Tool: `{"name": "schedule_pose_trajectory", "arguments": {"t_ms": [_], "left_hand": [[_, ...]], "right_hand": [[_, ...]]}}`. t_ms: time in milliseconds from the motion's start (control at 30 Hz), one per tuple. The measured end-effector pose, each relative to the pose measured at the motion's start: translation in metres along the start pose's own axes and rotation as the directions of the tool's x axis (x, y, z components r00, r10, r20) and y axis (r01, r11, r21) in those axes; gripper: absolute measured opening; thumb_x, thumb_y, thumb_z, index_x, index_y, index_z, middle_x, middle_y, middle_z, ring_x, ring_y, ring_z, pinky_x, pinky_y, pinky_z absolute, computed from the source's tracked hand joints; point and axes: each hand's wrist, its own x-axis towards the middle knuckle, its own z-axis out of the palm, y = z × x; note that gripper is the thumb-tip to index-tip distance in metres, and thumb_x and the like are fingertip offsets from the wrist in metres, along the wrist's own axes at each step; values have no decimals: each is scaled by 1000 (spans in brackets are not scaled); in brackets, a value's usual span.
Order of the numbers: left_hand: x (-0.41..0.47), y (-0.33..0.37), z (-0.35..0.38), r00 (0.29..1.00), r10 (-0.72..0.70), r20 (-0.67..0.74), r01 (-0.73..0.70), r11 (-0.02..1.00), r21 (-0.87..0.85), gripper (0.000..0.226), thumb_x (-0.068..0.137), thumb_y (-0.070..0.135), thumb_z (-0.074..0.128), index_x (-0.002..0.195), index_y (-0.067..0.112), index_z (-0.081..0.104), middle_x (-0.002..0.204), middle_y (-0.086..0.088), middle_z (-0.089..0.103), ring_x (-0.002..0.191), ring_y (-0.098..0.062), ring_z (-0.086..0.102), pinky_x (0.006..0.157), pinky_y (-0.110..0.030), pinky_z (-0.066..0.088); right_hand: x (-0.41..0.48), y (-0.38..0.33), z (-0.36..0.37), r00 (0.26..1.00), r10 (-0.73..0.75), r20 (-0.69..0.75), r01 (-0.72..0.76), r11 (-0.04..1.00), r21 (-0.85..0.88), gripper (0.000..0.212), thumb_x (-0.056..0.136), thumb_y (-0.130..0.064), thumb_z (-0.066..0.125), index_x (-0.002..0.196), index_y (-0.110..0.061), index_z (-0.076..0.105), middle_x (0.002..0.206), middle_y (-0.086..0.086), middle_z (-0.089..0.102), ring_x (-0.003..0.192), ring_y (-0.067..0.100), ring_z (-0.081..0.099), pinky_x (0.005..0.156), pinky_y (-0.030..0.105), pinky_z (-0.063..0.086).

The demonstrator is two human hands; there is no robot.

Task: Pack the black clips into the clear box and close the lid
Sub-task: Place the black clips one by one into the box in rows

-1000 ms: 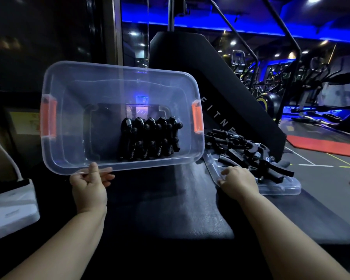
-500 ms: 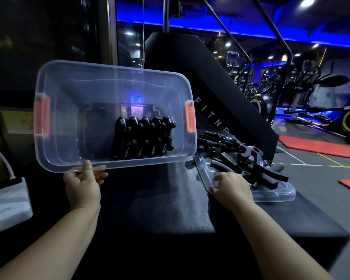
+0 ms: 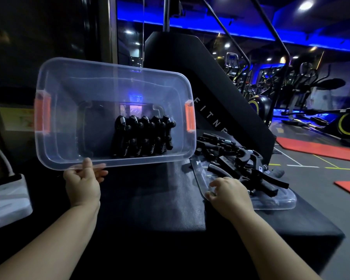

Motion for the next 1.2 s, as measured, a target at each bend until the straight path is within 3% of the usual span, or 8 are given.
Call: {"name": "schedule_pose_trajectory", "arguments": {"t_ms": [267, 567, 667, 733, 833, 933, 1033, 1200], "left_hand": [[-3, 5, 0, 1000, 4, -2, -4, 1000, 13, 25, 101, 32, 41, 107, 7, 43, 79, -1, 68, 48, -1, 61, 48, -15, 46], [-2, 4, -2, 1000, -8, 12, 8, 1000, 7, 42, 100, 32, 42, 117, -6, 43, 79, -1, 69, 49, -2, 62, 49, -17, 46], [-3, 5, -2, 1000, -3, 22, 3, 1000, 7, 42, 101, 31, 42, 117, -7, 43, 79, -1, 69, 49, -2, 62, 48, -15, 47], [-3, 5, -2, 1000, -3, 21, 2, 1000, 7, 42, 101, 32, 42, 118, -7, 44, 79, -1, 69, 49, -2, 62, 48, -15, 47], [-3, 7, -2, 1000, 2, 18, -2, 1000, 6, 43, 101, 32, 42, 118, -7, 44, 79, -1, 69, 49, -3, 62, 48, -15, 47], [-4, 8, -2, 1000, 3, 15, -3, 1000, 2, 40, 101, 29, 42, 117, -8, 43, 78, -3, 68, 48, -3, 61, 48, -17, 47], [-3, 8, -1, 1000, 6, 15, -6, 1000, 5, 39, 101, 28, 43, 115, -8, 44, 77, -4, 69, 48, -4, 62, 48, -16, 47], [-2, 8, -1, 1000, 0, 7, 0, 1000, 1, 34, 100, 28, 44, 111, -4, 45, 76, -4, 69, 48, -5, 62, 49, -21, 47]], "right_hand": [[-3, 0, -4, 1000, -1, -13, 2, 1000, 24, 35, 83, -49, 61, 113, -32, 67, 114, -7, 64, 109, 16, 56, 87, 25, 40], [15, 4, -24, 997, -21, -80, 36, 980, 195, 29, 83, -45, 66, 106, -28, 70, 93, -8, 69, 87, 14, 60, 70, 26, 43], [39, 14, -33, 971, 25, -238, 19, 983, 180, 30, 86, -45, 63, 105, -24, 69, 97, -2, 69, 97, 23, 55, 80, 32, 40], [56, 23, -41, 952, 137, -273, -104, 986, 132, 36, 86, -50, 59, 110, -24, 67, 109, 4, 66, 108, 31, 51, 89, 39, 40], [78, 38, -48, 919, 370, -136, -373, 928, 2, 56, 86, -64, 48, 125, -24, 56, 126, 13, 53, 119, 37, 44, 95, 45, 36], [90, 49, -47, 836, 547, 48, -547, 837, -2, 73, 82, -74, 42, 134, -22, 45, 138, 17, 41, 125, 41, 40, 100, 49, 31], [97, 54, -41, 792, 587, 166, -600, 800, 32, 83, 76, -80, 44, 138, -24, 41, 142, 18, 39, 128, 41, 40, 102, 49, 30], [101, 51, -35, 787, 601, 140, -610, 792, 29, 77, 71, -68, 59, 134, -28, 45, 135, 18, 42, 125, 40, 41, 102, 47, 32]]}}
